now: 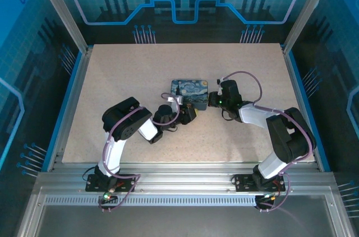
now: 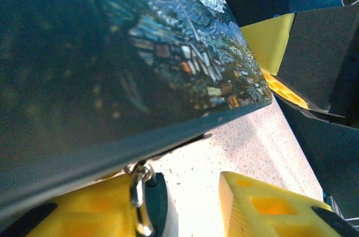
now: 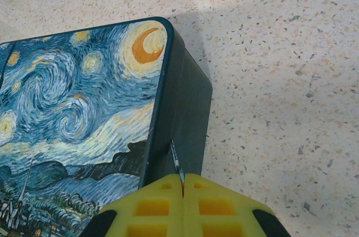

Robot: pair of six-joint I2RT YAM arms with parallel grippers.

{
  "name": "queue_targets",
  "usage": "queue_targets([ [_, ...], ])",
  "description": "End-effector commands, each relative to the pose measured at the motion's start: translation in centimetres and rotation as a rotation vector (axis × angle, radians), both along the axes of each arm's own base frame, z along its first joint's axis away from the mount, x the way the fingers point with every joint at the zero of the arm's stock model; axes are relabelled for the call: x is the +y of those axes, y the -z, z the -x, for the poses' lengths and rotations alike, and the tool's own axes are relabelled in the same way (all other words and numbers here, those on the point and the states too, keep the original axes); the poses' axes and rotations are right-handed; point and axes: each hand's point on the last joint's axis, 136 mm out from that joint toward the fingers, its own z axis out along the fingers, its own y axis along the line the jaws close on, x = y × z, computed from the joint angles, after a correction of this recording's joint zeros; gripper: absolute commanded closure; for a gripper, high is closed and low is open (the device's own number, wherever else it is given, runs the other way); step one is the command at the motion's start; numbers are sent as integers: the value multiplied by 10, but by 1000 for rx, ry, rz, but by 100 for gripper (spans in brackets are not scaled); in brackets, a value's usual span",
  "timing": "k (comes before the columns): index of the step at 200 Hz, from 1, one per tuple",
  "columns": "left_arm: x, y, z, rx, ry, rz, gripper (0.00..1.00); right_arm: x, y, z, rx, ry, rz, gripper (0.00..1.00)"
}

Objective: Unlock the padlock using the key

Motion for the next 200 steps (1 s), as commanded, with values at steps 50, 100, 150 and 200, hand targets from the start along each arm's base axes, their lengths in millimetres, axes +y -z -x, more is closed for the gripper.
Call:
queue_targets([
  [50,31,57,21,187,-23,-119,82,10,2,6,6,-25,-21,100],
  [100,30,54,15,193,-17,-123,69,10,3,8,7,-29,-14,100],
  [150,28,51,12,199,-5,-121,76,11,3,8,9,-30,-18,100],
  [200,25,53,10,212,9,-135,93,10,2,9,4,-32,-17,100],
])
